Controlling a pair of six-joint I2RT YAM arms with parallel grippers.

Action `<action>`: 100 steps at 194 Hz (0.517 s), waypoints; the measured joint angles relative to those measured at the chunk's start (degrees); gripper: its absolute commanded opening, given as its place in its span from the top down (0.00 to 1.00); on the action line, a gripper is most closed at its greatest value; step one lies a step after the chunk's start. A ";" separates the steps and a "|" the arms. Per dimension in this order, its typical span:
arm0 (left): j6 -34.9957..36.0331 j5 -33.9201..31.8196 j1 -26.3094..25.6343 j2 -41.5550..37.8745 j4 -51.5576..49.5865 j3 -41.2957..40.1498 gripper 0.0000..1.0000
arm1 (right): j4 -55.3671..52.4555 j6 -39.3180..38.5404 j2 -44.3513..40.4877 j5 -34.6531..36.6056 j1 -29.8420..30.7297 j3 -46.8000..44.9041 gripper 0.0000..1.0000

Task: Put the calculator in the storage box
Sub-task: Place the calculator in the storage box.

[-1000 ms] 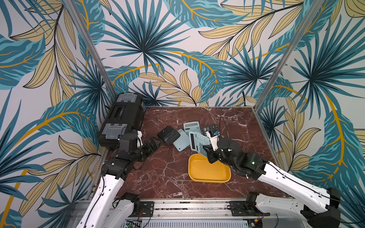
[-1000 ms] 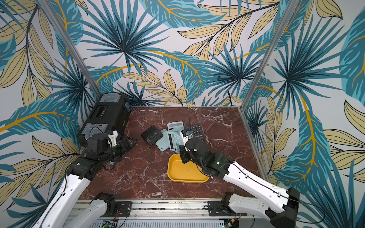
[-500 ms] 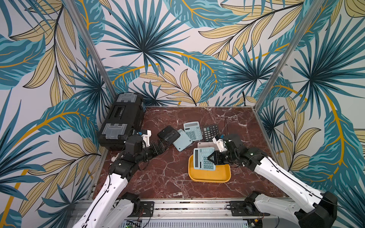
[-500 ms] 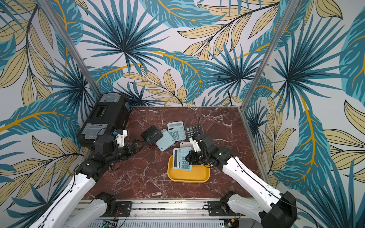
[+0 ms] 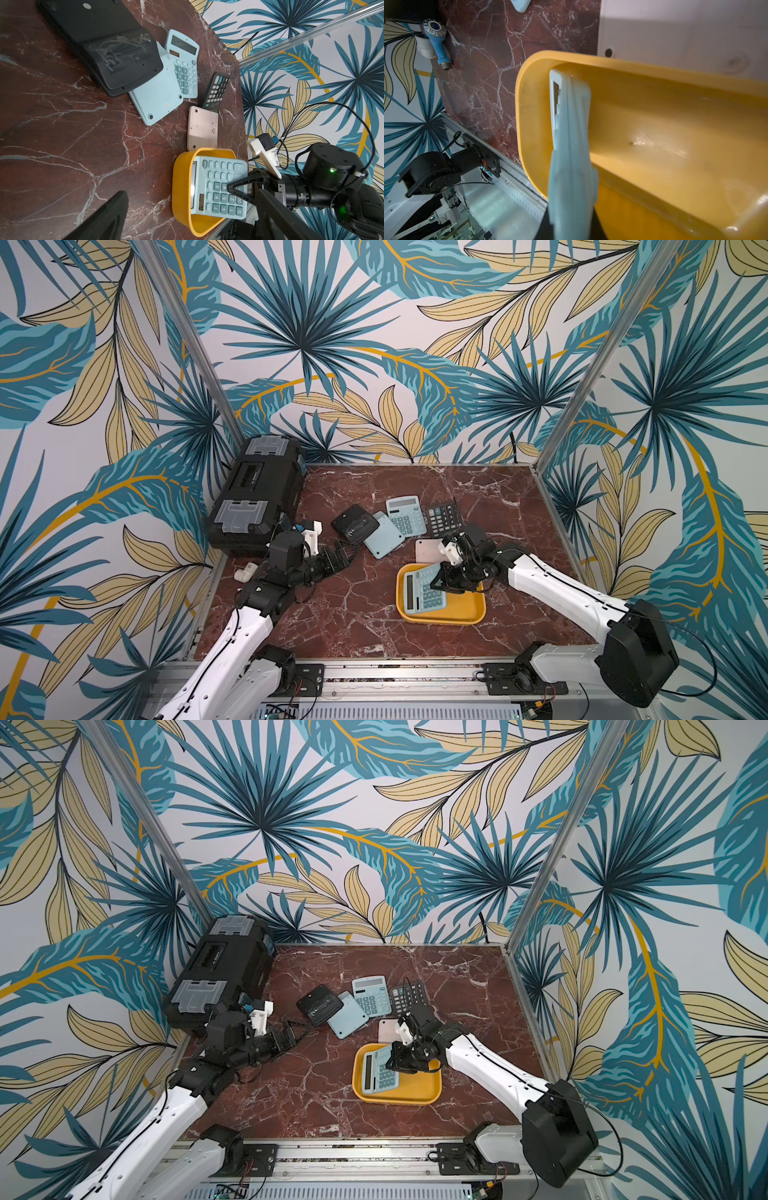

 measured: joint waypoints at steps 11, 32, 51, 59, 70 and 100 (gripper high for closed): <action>-0.11 0.02 0.00 0.11 0.63 -0.46 0.00 | 1.40 0.85 0.55 -1.09 0.00 -0.70 1.00; -0.50 0.02 0.00 0.74 1.81 -1.31 0.00 | 5.31 2.95 1.40 -3.17 0.02 -2.40 1.00; -0.94 0.04 -0.11 1.25 3.21 -2.01 0.00 | 8.79 4.76 2.71 -4.57 0.15 -3.89 1.00; -1.25 0.07 -0.17 1.36 3.78 -2.47 0.00 | 10.01 5.51 3.54 -4.92 0.33 -4.33 1.00; -1.53 0.07 -0.35 1.42 4.66 -3.23 0.00 | 11.58 6.43 4.68 -5.35 0.63 -4.66 1.00; -2.47 0.02 -1.68 1.84 6.21 -5.46 0.00 | 16.31 8.35 7.23 -6.56 2.47 -4.76 1.00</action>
